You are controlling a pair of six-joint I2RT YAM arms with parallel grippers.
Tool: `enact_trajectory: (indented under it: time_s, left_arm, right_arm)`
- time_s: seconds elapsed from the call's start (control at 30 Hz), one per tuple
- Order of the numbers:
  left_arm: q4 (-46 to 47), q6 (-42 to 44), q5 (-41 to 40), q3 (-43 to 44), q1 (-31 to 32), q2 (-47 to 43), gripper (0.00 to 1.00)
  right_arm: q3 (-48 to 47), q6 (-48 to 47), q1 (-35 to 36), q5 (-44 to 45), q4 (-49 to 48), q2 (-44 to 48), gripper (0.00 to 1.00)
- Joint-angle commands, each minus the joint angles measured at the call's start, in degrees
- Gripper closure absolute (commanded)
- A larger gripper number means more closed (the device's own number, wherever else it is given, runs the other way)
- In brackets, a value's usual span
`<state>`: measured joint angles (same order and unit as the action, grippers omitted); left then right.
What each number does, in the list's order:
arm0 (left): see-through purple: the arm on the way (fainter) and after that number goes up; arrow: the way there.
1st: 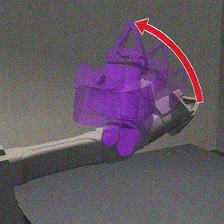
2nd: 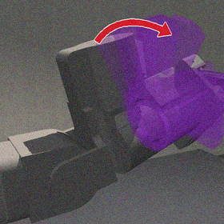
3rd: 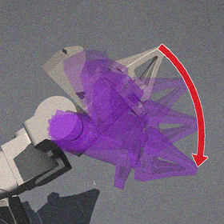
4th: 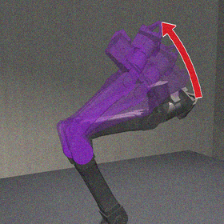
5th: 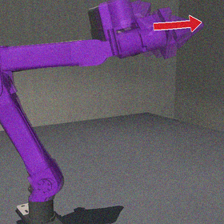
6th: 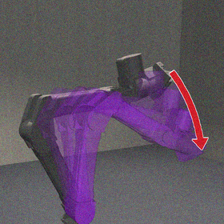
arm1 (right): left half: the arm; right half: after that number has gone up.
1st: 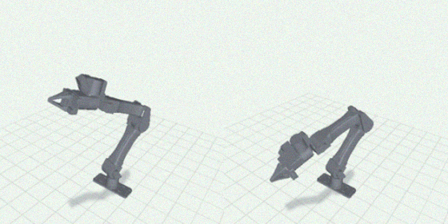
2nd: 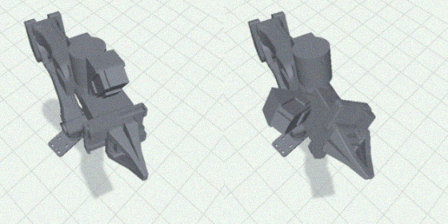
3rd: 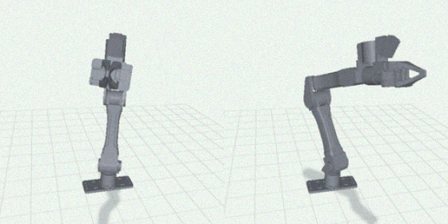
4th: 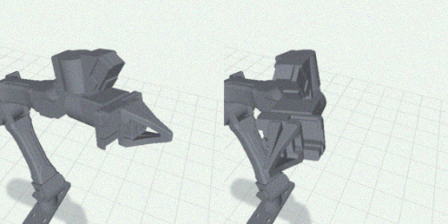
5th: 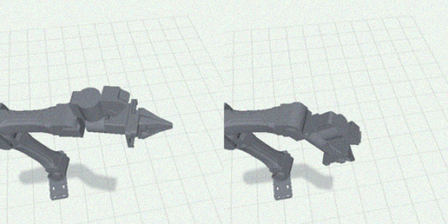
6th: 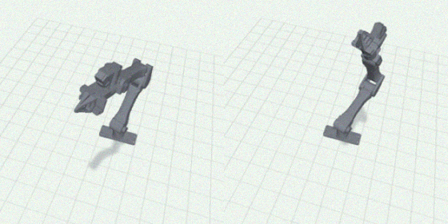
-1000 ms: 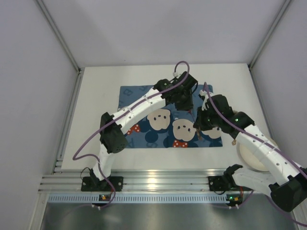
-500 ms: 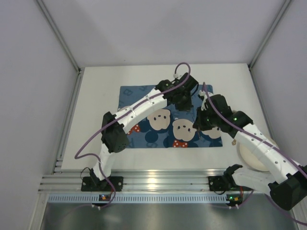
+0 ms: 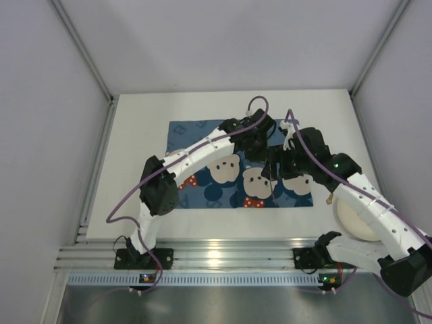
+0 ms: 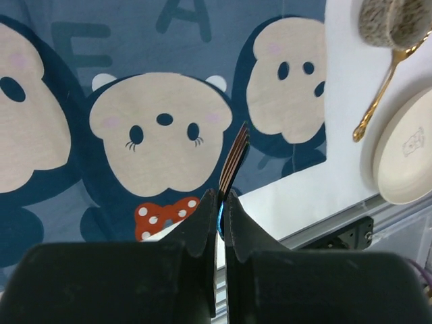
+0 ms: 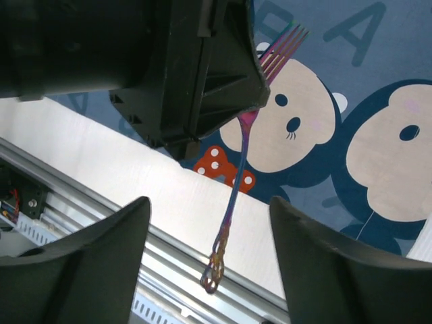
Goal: Set the dinner table for one person
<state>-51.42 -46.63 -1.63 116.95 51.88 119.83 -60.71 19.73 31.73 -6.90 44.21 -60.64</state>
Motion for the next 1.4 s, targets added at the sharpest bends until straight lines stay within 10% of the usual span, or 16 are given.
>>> enact_trajectory:
  time_s: [0.0, 0.4, 0.7, 1.37]
  left_arm:
    - [4.9, 3.3, 3.4, -7.2, -2.7, -7.1, 1.0]
    - [19.2, 23.7, 23.4, -35.1, -26.2, -24.1, 1.0]
    - [21.8, 35.0, 37.8, -36.1, -38.8, -16.8, 1.0]
    - [18.4, 46.0, 29.4, -33.8, -45.6, -5.6, 1.0]
  right_arm:
    - [-4.2, -0.3, 1.1, -0.5, 0.0, 2.2, 0.26]
    - [-8.6, 0.1, 1.1, 3.5, 5.2, 6.9, 0.15]
    - [-3.6, 2.2, 1.1, 2.8, 6.1, 9.8, 0.15]
    - [0.0, 2.7, 1.0, 6.2, 9.1, 10.5, 0.15]
